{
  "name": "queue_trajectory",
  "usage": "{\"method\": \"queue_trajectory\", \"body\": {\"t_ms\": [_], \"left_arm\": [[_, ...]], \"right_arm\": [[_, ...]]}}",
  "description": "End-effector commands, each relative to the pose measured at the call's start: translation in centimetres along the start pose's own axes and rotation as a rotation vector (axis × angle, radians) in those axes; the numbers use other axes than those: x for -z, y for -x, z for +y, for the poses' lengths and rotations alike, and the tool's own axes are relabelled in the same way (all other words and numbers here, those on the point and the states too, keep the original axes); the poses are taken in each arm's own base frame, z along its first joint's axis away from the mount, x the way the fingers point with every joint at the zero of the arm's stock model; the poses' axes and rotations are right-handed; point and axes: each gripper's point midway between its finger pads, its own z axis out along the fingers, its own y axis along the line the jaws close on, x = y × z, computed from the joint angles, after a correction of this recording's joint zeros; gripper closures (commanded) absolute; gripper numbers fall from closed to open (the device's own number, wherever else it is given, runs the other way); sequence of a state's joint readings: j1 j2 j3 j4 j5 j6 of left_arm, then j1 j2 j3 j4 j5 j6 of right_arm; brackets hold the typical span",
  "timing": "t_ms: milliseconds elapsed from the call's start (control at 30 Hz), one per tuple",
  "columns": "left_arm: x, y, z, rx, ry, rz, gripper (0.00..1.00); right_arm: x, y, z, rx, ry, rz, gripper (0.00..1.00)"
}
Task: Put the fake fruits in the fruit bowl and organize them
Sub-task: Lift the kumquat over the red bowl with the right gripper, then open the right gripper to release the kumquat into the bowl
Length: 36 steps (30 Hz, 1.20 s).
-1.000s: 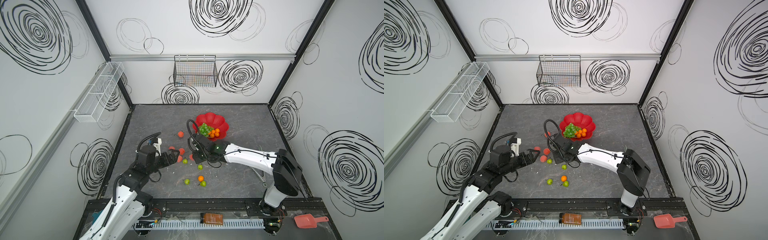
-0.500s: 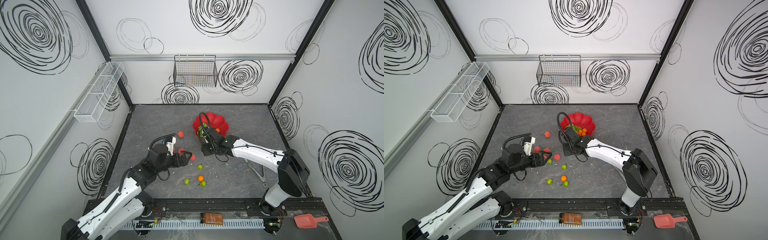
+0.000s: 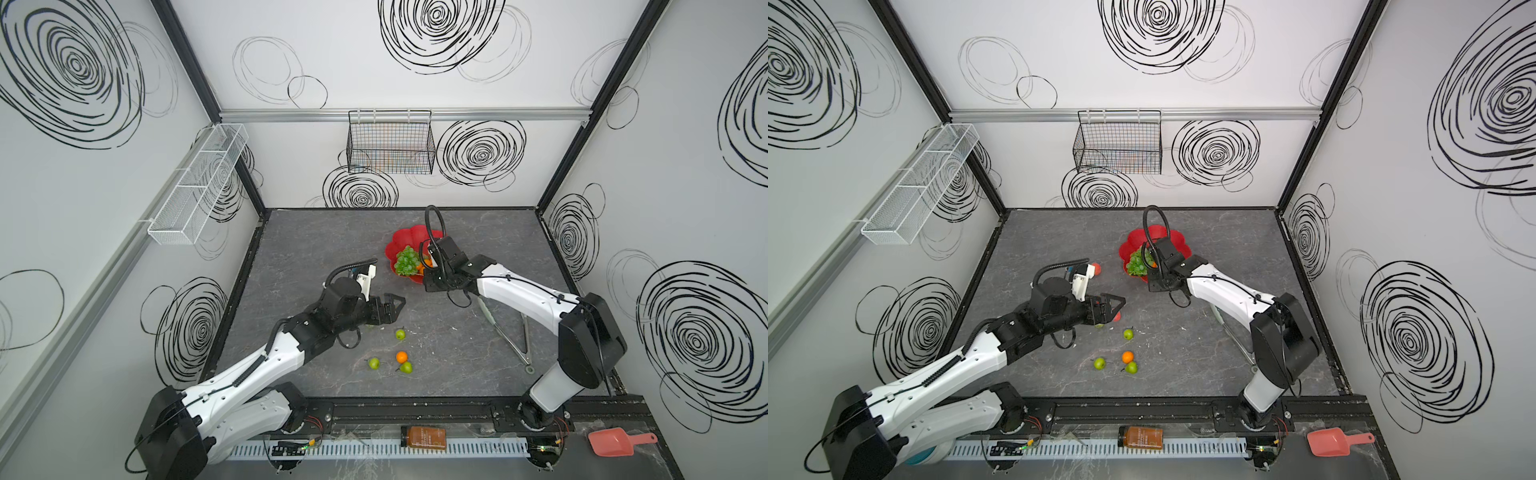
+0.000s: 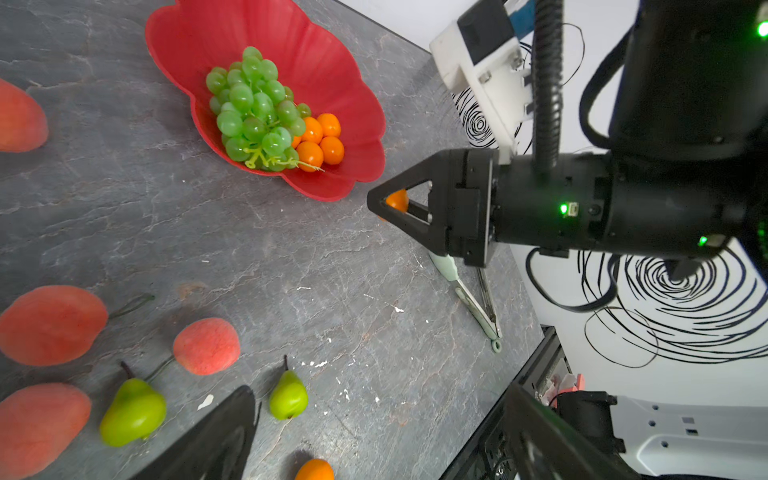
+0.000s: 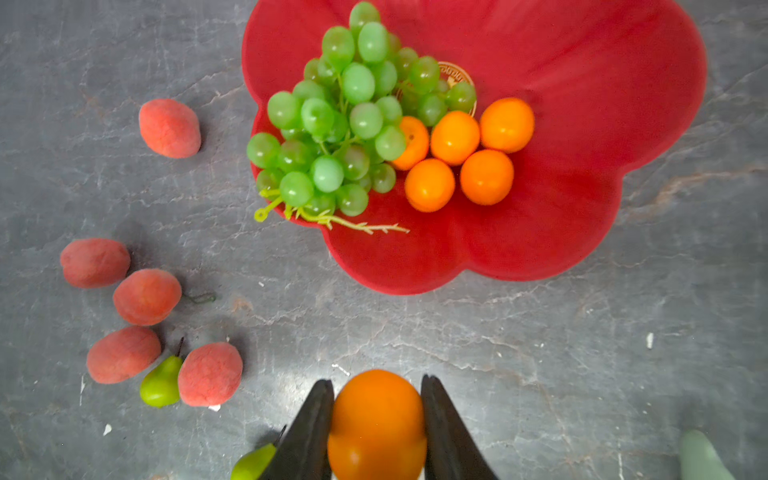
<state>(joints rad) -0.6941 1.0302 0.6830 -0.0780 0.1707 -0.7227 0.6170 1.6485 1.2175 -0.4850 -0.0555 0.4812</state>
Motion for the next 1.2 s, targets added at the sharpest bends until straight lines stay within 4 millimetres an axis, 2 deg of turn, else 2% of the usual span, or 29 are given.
{"method": "queue_trajectory", "body": {"t_ms": [0, 233, 367, 700, 1167], "left_arm": [[-0.2, 2.4, -2.1, -0.024, -0.055, -0.075, 0.04], [-0.7, 2.2, -1.7, -0.017, -0.045, -0.069, 0.04], [-0.6, 1.7, -1.5, -0.008, -0.05, -0.06, 0.04], [-0.6, 1.0, -1.2, 0.014, -0.073, -0.052, 0.04], [0.5, -0.1, 1.1, 0.038, -0.031, -0.055, 0.04]], "right_arm": [[-0.3, 1.4, -1.2, 0.015, -0.052, -0.005, 0.68], [-2.1, 3.3, -3.1, 0.008, -0.098, 0.011, 0.68], [-3.5, 3.6, -3.6, 0.012, -0.113, 0.036, 0.68], [-6.2, 3.4, -4.3, 0.023, -0.143, 0.086, 0.67], [-7.8, 3.3, -4.6, 0.034, -0.159, 0.119, 0.59]]}}
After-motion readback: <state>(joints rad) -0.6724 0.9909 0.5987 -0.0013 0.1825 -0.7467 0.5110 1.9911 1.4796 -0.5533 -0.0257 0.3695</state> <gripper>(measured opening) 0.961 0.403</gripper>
